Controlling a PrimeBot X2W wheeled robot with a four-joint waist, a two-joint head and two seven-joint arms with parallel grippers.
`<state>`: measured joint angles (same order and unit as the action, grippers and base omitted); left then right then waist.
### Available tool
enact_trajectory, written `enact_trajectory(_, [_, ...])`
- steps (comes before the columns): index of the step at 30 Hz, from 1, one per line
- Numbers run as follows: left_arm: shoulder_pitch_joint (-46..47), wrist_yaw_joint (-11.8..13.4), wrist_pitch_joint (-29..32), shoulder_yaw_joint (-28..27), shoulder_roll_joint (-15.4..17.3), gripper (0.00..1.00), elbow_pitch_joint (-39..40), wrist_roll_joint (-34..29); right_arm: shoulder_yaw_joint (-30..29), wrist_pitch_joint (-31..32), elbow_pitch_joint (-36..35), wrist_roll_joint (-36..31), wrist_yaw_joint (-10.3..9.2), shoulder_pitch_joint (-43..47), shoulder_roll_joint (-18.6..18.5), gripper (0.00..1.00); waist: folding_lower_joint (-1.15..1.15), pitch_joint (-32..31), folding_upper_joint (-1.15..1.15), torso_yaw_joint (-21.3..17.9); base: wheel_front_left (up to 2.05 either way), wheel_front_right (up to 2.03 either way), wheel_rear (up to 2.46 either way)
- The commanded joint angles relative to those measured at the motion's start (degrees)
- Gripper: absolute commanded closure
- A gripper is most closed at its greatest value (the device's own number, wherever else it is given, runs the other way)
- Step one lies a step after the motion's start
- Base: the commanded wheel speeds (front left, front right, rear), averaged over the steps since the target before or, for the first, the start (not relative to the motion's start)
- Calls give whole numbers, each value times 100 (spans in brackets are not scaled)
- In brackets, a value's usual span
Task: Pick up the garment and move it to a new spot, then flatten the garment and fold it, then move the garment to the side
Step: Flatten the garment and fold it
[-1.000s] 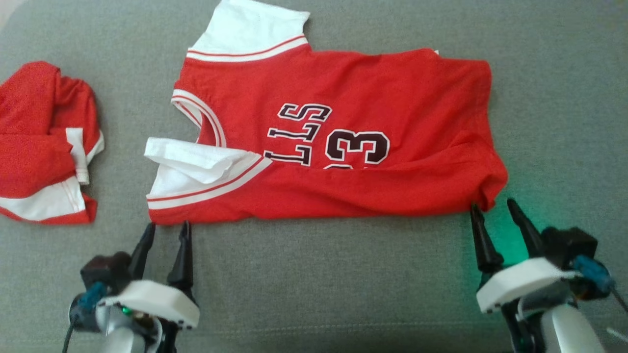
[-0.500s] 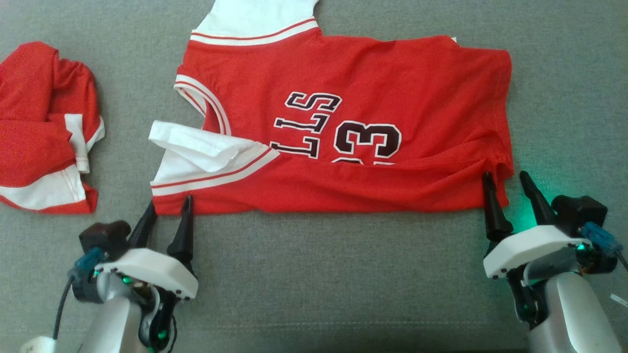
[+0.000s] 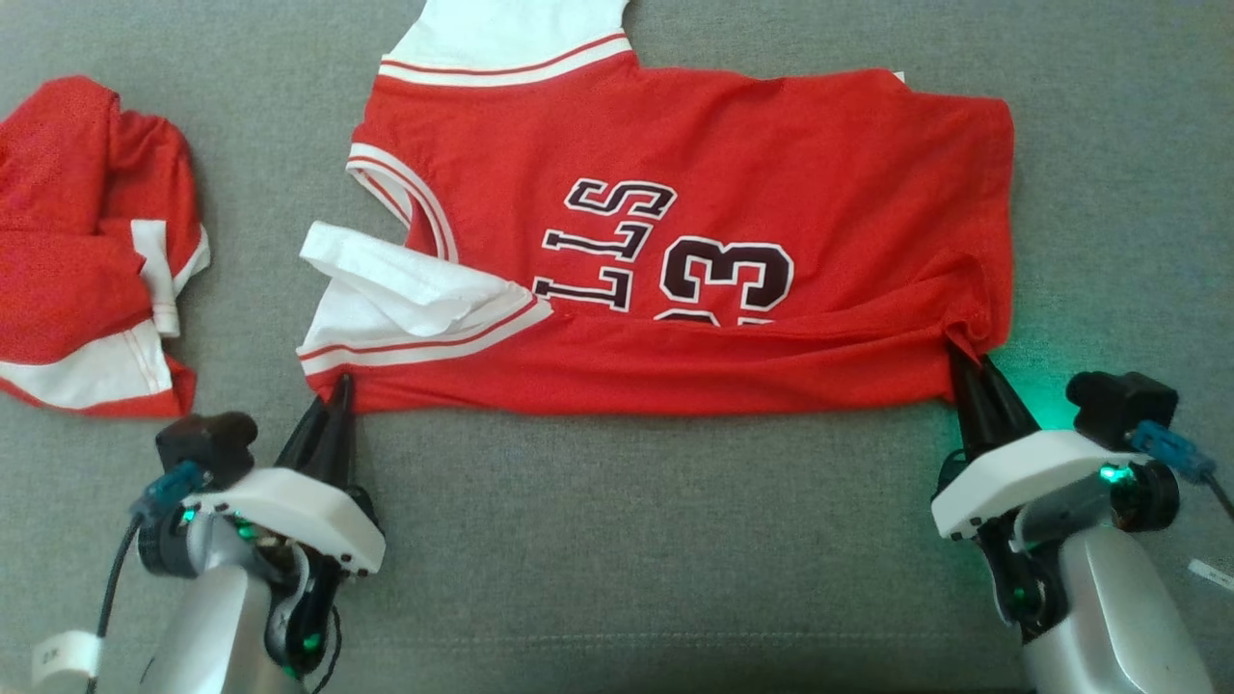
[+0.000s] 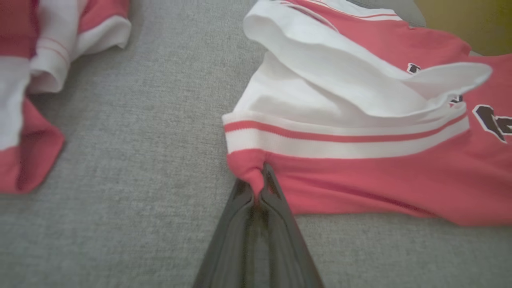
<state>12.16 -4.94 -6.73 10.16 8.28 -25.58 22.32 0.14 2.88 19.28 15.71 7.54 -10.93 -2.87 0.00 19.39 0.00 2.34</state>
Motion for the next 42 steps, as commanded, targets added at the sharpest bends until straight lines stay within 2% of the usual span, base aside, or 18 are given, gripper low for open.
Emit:
enact_trajectory(1, [-110,48,-1,-92,95,100,126,-62,112,56,-144,52,-5,210,-1,100,0,-28,0,-4,0,0,0])
enact_trajectory(6, [-337,156,-17,-98,165,100,702,-95,-66,82,-679,75,-5,431,-1,100,0,-111,0,-22,0,0,0])
enact_trajectory(11, [-746,309,215,-91,246,100,1379,-100,-233,304,-1151,11,-5,760,-1,100,0,-276,0,-38,0,0,0])
enact_trajectory(18, [-1510,546,729,-61,282,100,2140,1,-445,680,-1543,-19,-5,1420,-1,100,0,-562,0,-50,0,0,0])
enact_trajectory(23, [-1876,643,970,-20,263,100,2370,81,-472,755,-1663,-48,-5,1652,-1,100,0,-663,0,-87,0,0,0])
enact_trajectory(24, [-1933,653,1018,0,251,100,2403,101,-473,762,-1672,-56,-5,1671,-1,94,0,-676,0,-92,0,0,0])
enact_trajectory(25, [-1969,656,1066,28,242,100,2417,114,-473,764,-1666,-59,-5,1678,-1,56,0,-695,0,-96,0,0,0])
enact_trajectory(26, [-1985,662,1100,56,230,100,2421,117,-467,762,-1653,-62,-5,1679,-1,0,0,-721,0,-93,0,0,0])
enact_trajectory(27, [-1988,664,1119,74,204,90,2417,139,-460,760,-1641,-65,-5,1681,-1,0,0,-743,0,-89,0,0,0])
enact_trajectory(28, [-1973,671,1104,76,188,0,2398,148,-446,755,-1633,-63,-5,1680,-1,0,0,-761,0,-87,0,0,0])
enact_trajectory(33, [-1885,782,761,15,143,0,2344,52,-397,545,-1853,-135,-5,1672,-1,0,0,-900,0,-94,0,0,0])
enact_trajectory(42, [-1548,1139,-333,-263,256,0,2770,-457,-219,72,-3006,-494,-5,1416,-12,0,0,-1107,0,-153,0,0,0])
